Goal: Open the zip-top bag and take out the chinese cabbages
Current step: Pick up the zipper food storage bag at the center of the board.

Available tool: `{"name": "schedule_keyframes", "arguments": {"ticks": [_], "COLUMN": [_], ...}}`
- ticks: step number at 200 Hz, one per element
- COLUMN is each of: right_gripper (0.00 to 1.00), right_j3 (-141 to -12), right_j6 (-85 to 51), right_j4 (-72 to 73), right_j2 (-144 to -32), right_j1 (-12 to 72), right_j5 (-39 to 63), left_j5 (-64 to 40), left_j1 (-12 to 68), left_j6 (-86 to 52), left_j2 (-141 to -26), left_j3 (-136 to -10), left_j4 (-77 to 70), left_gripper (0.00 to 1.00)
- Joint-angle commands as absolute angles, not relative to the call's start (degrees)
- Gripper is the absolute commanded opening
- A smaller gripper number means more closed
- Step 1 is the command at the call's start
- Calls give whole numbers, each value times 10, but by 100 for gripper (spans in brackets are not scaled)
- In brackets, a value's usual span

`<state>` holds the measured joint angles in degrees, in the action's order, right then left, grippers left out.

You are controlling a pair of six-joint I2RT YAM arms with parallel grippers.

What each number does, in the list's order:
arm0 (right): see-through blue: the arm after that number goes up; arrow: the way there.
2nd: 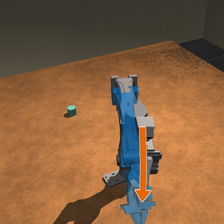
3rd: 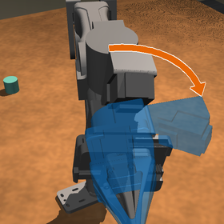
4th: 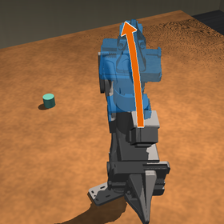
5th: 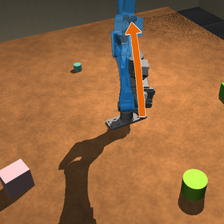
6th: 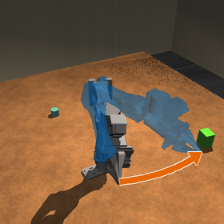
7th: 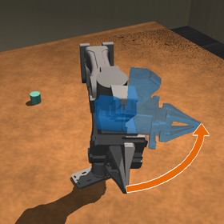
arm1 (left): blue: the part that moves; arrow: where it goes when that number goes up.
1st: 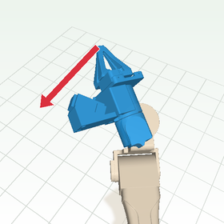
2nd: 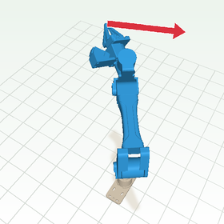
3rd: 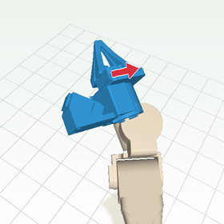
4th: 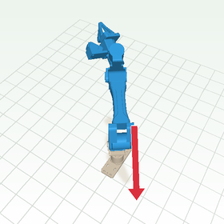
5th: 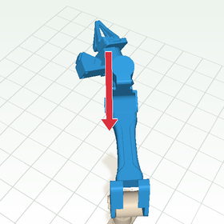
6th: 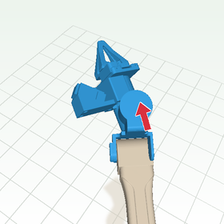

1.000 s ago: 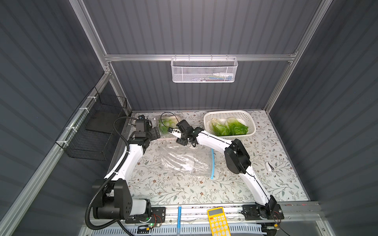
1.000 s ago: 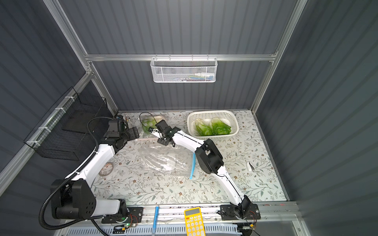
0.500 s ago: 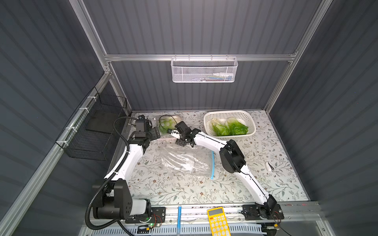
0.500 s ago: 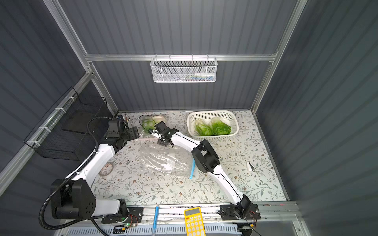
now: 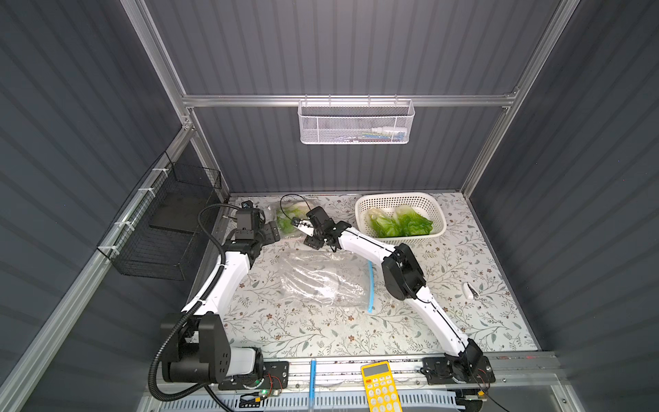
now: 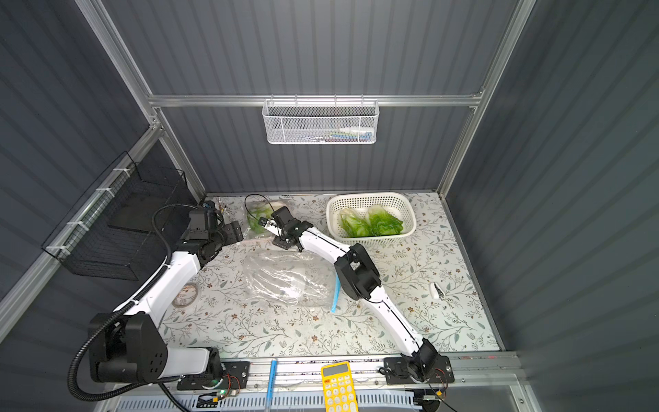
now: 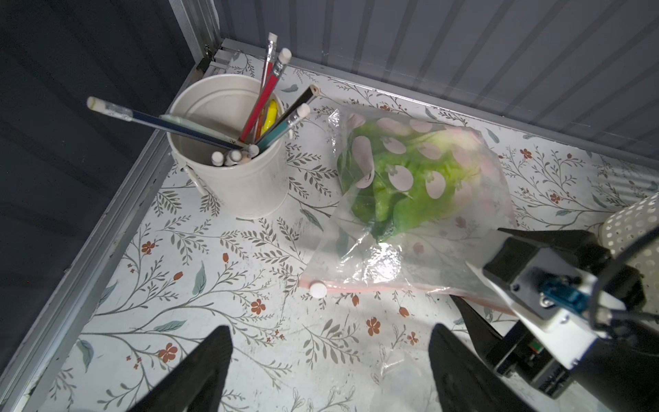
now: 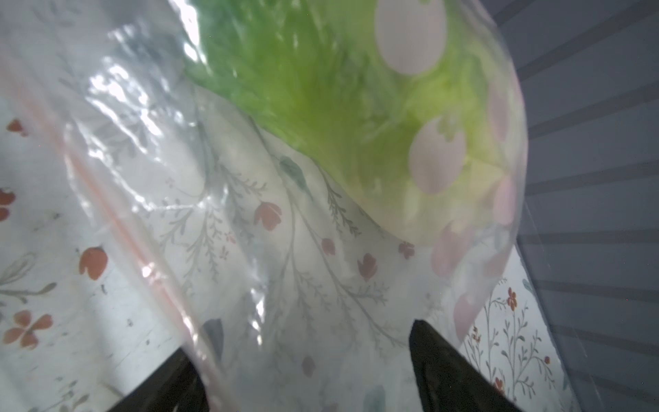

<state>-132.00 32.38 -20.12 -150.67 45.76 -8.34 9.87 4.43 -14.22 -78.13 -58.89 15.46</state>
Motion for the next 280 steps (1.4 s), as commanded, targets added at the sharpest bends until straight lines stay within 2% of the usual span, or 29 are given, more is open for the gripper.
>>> {"name": "schedule_keyframes", "arguments": {"ticks": [1, 37, 70, 101, 159, 169, 280], "right_gripper": [77, 67, 49, 26, 2, 0, 0], "right_j3": [-1330, -1330, -1331, -1331, -1334, -1334, -1299], "right_j6": [328, 329, 330, 329, 311, 309, 263], "right_j4": [-196, -194, -193, -192, -200, -202, -202], "right_j2": [-1518, -1518, -1519, -1518, -1508, -1504, -1444], "right_j1": [457, 457, 457, 457, 457, 457, 457], "right_j5": [-73, -69, -66, -66, -63, -66, -62], "left_j5": [91, 87, 86, 84, 83, 82, 78], "left_j1": [40, 40, 40, 40, 40, 40, 40], "left_j6": [-150, -152, -152, -153, -156, -156, -163], "left_j2": [-769, -768, -767, -767, -765, -764, -762], "left_j3": [-608, -608, -608, -608, -608, -608, -607], "left_j4": [168, 168, 168, 168, 168, 168, 167], "left_gripper": [88, 88, 88, 88, 88, 88, 87]}}
